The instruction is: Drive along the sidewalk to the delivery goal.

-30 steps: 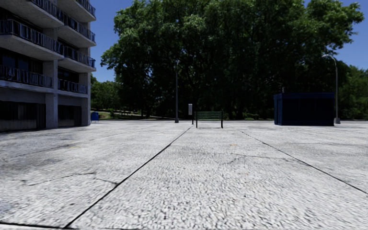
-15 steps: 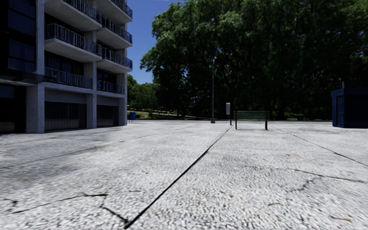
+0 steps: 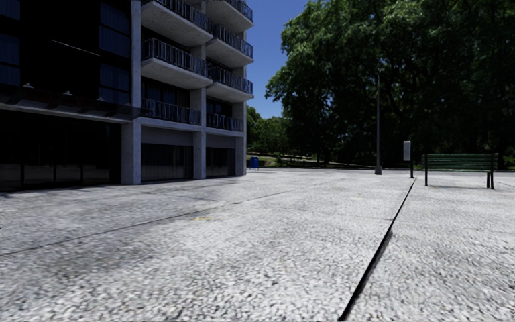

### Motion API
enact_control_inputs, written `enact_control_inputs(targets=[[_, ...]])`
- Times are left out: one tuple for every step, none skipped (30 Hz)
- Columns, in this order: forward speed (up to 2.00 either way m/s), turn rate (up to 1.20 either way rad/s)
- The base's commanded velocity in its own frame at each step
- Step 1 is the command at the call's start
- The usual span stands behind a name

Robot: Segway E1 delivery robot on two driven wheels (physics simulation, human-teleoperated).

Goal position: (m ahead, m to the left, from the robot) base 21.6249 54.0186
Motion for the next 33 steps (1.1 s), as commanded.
enact_control_inputs(targets=[[1.75,0.32],[1.75,0.17],[1.75,0.07],[1.75,0.0],[1.72,0.0],[1.68,0.0],[1.65,0.0],[1.64,0.0],[1.64,-0.33],[1.64,-0.8],[1.64,-1.2],[1.64,-1.2],[1.64,-1.2],[1.64,-1.2],[1.64,-1.2],[1.64,-1.2],[1.64,-0.41],[1.64,0.0],[1.64,0.0],[1.64,0.0],[1.64,0.0],[1.64,0.0],[1.64,0.0],[1.64,0.0],[1.64,0.0],[1.64,0.0],[1.64,0.0],[1.64,0.0],[1.64,0.0],[1.64,0.0],[1.64,0.0],[1.64,0.0],[1.67,0.0]])
